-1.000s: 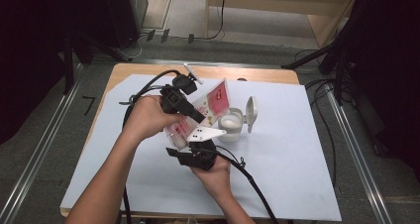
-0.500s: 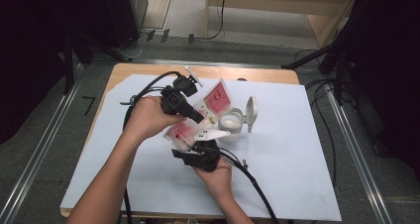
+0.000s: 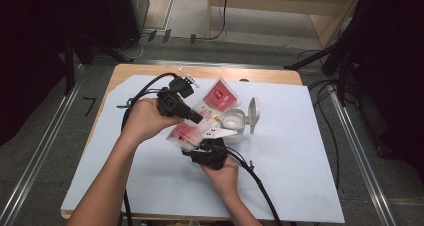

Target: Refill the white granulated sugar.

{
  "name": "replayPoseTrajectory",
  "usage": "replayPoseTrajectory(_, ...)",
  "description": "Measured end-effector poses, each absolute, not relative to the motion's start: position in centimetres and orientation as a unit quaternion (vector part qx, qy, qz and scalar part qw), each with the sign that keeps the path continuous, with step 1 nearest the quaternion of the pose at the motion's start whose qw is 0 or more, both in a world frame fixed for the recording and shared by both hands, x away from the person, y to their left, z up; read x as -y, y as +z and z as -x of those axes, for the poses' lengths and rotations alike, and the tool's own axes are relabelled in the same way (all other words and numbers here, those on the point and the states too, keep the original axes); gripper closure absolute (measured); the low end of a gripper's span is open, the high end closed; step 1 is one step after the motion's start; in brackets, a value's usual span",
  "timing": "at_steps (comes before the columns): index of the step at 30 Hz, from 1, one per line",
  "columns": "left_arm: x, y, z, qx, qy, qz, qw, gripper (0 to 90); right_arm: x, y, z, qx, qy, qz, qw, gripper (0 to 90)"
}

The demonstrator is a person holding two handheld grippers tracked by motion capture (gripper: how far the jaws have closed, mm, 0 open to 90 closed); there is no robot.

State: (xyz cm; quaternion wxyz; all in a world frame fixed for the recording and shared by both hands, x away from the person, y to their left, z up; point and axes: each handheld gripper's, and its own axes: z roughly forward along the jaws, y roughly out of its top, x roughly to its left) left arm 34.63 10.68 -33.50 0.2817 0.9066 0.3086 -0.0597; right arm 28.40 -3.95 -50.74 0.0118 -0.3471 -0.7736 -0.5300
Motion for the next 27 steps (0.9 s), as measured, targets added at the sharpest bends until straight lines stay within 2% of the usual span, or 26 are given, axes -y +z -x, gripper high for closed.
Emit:
replayPoseTrajectory(13, -13.0, -33.5, -33.7, -0.288, -0.066, -0.908, 0.298, 88.3, 5.2, -51.0, -29.1, 0.758, -0.529, 0.382, 0.018, 67.1)
replayPoseTrajectory(18, -14.0, -33.5, -33.3, -0.286, -0.039, -0.907, 0.307, 90.0, 5.6, -51.1, -29.2, 0.752, -0.531, 0.389, 0.027, 67.1)
replayPoseTrajectory(23, -14.3, -33.5, -33.4, -0.289, -0.033, -0.905, 0.31, 90.0, 5.5, -50.6, -29.0, 0.766, -0.527, 0.366, 0.017, 67.7)
replayPoseTrajectory(27, -14.4, -33.6, -33.4, -0.289, -0.036, -0.901, 0.322, 90.0, 5.9, -50.3, -29.0, 0.773, -0.522, 0.359, 0.029, 66.4)
